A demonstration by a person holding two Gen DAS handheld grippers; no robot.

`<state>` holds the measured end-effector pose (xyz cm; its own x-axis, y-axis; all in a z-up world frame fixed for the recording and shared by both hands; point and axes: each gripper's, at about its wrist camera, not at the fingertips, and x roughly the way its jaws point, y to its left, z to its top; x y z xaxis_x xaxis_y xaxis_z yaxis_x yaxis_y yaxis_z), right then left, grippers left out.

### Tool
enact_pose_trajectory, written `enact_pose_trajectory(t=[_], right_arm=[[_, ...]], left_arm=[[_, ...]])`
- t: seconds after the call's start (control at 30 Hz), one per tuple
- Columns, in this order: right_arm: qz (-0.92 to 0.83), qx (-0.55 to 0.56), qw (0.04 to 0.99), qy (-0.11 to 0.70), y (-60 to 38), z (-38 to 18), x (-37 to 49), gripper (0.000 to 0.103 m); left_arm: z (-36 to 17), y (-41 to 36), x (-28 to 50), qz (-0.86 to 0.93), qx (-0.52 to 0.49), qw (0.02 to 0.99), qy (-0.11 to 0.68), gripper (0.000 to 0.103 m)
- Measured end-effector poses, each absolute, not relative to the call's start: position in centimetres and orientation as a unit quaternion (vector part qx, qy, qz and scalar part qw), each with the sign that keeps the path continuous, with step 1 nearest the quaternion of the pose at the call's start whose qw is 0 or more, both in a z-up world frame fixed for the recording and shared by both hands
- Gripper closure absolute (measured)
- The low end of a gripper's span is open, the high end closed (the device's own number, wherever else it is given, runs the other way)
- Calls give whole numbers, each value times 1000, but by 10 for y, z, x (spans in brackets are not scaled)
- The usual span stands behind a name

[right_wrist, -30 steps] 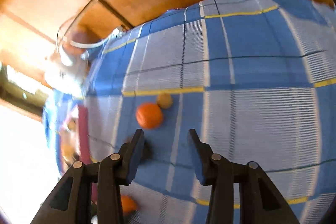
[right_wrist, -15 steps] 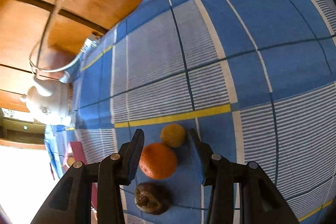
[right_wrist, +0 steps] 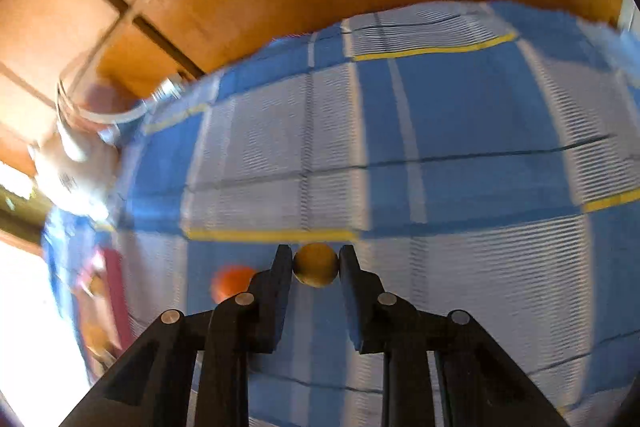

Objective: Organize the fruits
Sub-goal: 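Carry the orange into the tray and open the left tool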

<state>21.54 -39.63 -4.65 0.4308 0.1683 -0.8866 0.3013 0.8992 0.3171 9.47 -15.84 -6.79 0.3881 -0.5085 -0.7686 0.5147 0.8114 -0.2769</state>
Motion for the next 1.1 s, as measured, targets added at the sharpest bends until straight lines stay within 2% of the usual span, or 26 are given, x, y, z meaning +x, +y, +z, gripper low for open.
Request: enact_pose_trajectory(t=[0.33, 0.67, 1.1], right_arm=[[-6, 42, 813, 581, -375, -65, 156, 79], [13, 55, 821, 568, -376, -66, 151, 79], [11, 34, 826, 563, -369, -66, 153, 79]], left_arm=[[-47, -144, 98, -279, -13, 848, 450, 66], [-8, -107, 89, -224, -35, 877, 423, 66], [-2, -77, 75, -182, -32, 890, 417, 66]])
